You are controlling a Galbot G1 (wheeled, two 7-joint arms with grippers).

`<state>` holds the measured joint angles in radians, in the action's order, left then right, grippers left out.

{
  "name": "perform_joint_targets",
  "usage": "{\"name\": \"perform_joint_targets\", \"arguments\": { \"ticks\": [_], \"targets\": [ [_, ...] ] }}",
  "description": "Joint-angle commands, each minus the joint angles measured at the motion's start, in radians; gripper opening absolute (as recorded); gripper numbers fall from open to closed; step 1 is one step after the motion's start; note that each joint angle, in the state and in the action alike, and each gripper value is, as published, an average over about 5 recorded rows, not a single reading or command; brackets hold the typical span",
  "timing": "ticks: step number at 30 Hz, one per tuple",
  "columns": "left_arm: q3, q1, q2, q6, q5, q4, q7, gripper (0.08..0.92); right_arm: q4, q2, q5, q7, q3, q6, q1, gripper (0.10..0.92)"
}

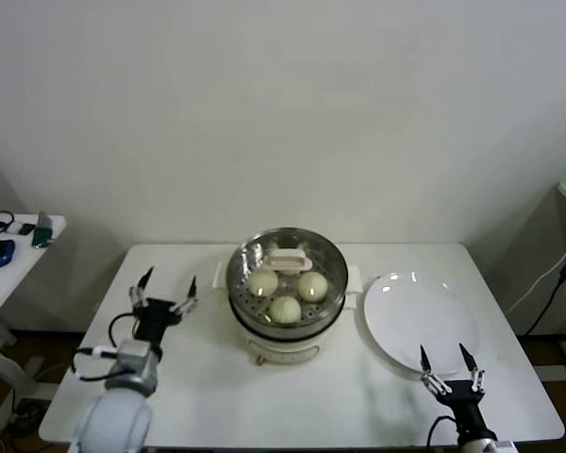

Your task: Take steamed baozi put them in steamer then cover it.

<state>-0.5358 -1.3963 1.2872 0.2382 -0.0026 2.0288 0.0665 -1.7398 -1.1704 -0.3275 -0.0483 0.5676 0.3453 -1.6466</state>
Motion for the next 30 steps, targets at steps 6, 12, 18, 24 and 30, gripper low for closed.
{"name": "perform_joint_targets", "arguments": {
  "ticks": [6,12,18,24,30],
  "targets": [
    [-0.112,-0.163,0.005,-0.349,-0.312,-0.300,0.015,0.823,0.019,-0.003,0.011,-0.007,-0.020,0.015,0.023,0.823],
    [-0.085,-0.165,0.020,-0.370,-0.290,-0.315,0.008,0.823,0.023,-0.003,0.011,-0.009,-0.023,0.020,0.026,0.823],
    [-0.076,-0.177,0.028,-0.380,-0.289,-0.299,-0.004,0.823,0.022,0.001,0.007,-0.012,-0.022,0.020,0.023,0.823],
    [-0.071,-0.189,0.032,-0.379,-0.288,-0.276,-0.013,0.823,0.023,-0.002,0.004,-0.011,-0.022,0.026,0.019,0.823],
    [-0.068,-0.200,0.030,-0.378,-0.289,-0.256,-0.020,0.823,0.019,-0.001,0.002,-0.011,-0.019,0.029,0.015,0.823]
  ]
}}
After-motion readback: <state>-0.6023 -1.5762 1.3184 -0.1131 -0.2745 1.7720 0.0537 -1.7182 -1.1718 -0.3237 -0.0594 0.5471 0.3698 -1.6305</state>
